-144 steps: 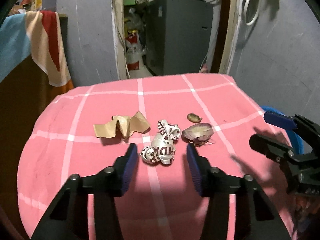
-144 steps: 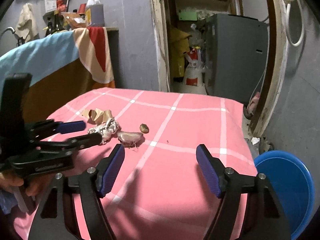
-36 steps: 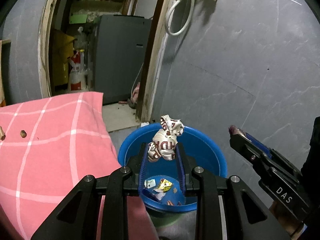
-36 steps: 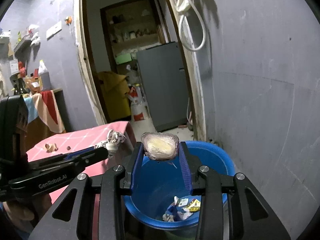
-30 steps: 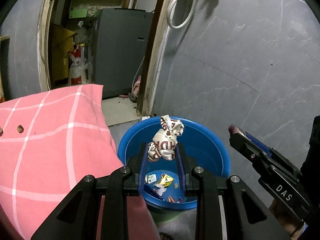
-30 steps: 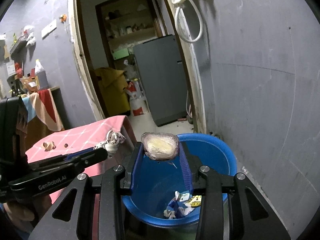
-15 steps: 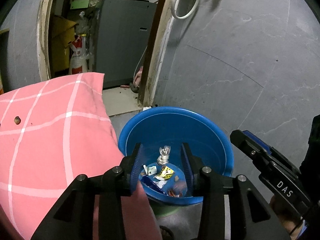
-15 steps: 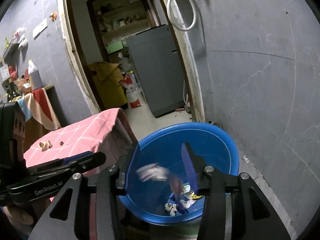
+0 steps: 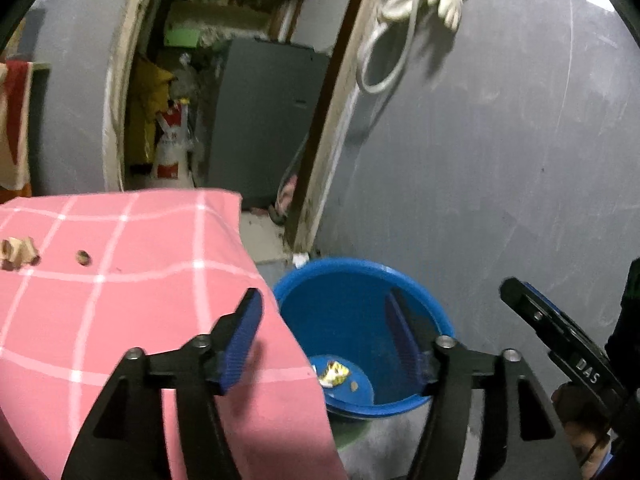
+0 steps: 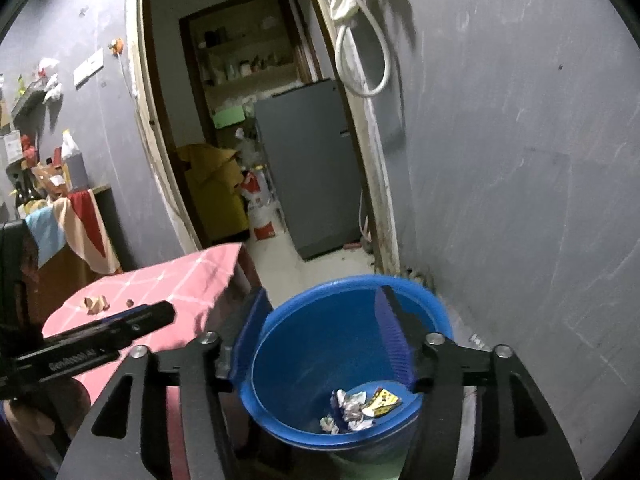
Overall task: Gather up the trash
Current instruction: 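Bring both tools back over the tan scrap and brown nut, then close the left gripper on the tan paper scrap while the right grasps the brown nut, then carry both held pieces over the blue bucket and open both grippers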
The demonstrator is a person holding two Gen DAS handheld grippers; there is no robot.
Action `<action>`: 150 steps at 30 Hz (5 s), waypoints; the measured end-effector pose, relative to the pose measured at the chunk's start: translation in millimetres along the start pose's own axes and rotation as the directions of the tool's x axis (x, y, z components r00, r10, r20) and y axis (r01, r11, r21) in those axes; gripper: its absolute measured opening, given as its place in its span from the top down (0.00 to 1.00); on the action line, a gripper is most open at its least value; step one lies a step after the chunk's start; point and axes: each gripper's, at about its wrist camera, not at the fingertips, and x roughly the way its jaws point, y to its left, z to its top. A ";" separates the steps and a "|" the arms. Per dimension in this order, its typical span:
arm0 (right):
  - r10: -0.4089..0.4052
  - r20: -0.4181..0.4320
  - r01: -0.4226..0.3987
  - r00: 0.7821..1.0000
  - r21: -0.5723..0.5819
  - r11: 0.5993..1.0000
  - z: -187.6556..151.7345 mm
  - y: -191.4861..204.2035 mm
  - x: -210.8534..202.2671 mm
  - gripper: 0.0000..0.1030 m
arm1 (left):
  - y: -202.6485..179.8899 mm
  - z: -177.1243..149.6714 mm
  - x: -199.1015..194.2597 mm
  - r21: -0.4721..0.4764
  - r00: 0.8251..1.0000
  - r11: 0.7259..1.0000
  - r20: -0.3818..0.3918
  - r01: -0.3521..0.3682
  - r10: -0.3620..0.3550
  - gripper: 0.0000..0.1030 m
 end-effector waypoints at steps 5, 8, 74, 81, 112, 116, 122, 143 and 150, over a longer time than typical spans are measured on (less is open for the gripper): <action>-0.010 0.071 0.010 0.997 -0.009 1.000 7.2 9.3 -22.3 0.23 | 12.2 7.8 -36.5 -0.032 0.993 0.999 0.112 -0.018 0.021 0.18; 0.012 0.110 -0.011 0.994 -0.014 1.000 11.0 15.7 -33.1 0.17 | 18.3 10.8 -56.0 -0.039 0.985 0.998 0.167 -0.039 0.045 0.07; 0.311 -0.236 -0.373 0.921 -0.299 0.878 -2.9 269.7 159.9 0.00 | 246.9 8.3 -101.8 -0.097 0.851 0.853 0.076 -0.513 0.520 0.02; 0.253 -0.415 -0.380 0.874 -0.260 0.888 -3.9 264.2 204.7 0.10 | 266.0 16.4 -69.4 -0.067 0.878 0.876 -0.059 -0.478 0.475 0.03; 0.177 -0.647 -0.510 0.742 -0.373 0.775 -34.9 309.8 241.0 0.88 | 282.4 22.2 -24.7 -0.116 0.933 0.948 -0.250 -0.296 0.260 0.82; 0.193 -0.623 -0.501 0.759 -0.368 0.783 -31.9 302.0 230.7 0.88 | 276.0 19.7 -30.7 -0.127 0.937 0.947 -0.233 -0.295 0.261 0.82; 0.251 -0.549 -0.486 0.797 -0.337 0.806 -27.1 284.3 203.8 0.88 | 257.3 15.1 -46.4 -0.140 0.948 0.945 -0.167 -0.296 0.272 0.82; 0.378 -0.016 -0.363 0.926 -0.318 0.876 17.6 212.3 54.2 0.88 | 143.2 24.1 -105.9 -0.136 0.952 0.970 0.207 -0.200 0.226 0.82; 0.325 0.114 -0.278 0.939 -0.305 0.911 30.2 176.5 19.2 0.88 | 99.4 28.8 -104.5 -0.088 0.943 0.983 0.280 -0.163 0.181 0.82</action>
